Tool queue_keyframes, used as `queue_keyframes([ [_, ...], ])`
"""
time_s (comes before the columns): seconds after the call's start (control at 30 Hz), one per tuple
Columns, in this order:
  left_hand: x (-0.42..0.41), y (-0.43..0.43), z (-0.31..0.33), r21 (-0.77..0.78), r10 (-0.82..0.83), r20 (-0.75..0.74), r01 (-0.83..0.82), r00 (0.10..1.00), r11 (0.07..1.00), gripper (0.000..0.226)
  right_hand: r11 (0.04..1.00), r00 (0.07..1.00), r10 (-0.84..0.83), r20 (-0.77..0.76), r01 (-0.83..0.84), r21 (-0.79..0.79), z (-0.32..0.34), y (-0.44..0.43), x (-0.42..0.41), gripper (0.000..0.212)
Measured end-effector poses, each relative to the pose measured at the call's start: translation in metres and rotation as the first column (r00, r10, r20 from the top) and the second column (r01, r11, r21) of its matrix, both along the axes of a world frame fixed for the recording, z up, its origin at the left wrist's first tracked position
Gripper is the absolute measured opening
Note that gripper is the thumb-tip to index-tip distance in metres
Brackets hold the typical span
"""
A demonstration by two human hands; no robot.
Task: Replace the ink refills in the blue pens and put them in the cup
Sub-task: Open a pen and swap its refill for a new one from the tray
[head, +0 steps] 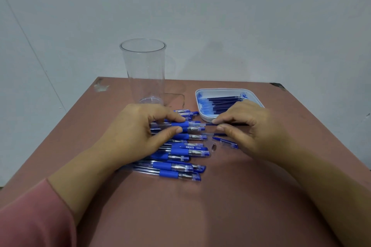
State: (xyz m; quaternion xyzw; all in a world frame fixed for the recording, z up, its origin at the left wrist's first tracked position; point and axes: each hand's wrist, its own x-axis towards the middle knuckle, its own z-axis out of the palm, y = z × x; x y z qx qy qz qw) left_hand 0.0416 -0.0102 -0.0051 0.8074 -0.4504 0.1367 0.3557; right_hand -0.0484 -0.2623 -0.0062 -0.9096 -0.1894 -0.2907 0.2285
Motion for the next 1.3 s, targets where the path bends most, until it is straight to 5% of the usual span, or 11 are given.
queue_keyframes([
  [0.13,-0.003,-0.003,-0.002,0.025,-0.022,0.005,0.022,1.000,0.999,0.022,0.990,0.998,0.043,0.038,-0.038,-0.136,-0.002,0.010,0.004,0.022],
  [0.3,-0.002,-0.001,-0.001,-0.014,0.007,0.004,-0.007,1.000,1.000,0.017,0.994,0.994,-0.102,0.043,0.104,-0.040,0.000,-0.001,-0.003,0.023],
  [0.4,-0.005,-0.004,0.000,-0.020,-0.006,-0.008,0.006,1.000,1.000,0.018,0.997,0.999,-0.042,0.033,0.044,-0.059,-0.002,0.008,-0.002,0.013],
  [0.57,-0.004,-0.003,0.000,-0.014,0.006,-0.014,-0.006,1.000,1.000,0.019,0.999,0.999,-0.041,0.025,0.041,-0.004,0.000,0.013,-0.004,0.032],
  [0.73,-0.003,-0.002,0.000,-0.034,0.016,-0.013,-0.016,1.000,0.999,0.019,0.996,0.996,-0.075,0.051,0.072,0.045,0.000,0.005,-0.009,0.010],
  [1.0,-0.005,-0.003,0.000,-0.047,-0.017,-0.020,0.016,1.000,0.999,0.022,0.993,0.998,-0.056,0.026,0.053,0.106,-0.006,0.016,-0.001,0.016],
  [1.3,-0.002,-0.001,0.000,-0.046,0.003,-0.031,-0.004,1.000,0.999,0.020,0.998,0.993,-0.068,-0.097,0.068,-0.004,-0.002,0.003,-0.006,0.033],
])
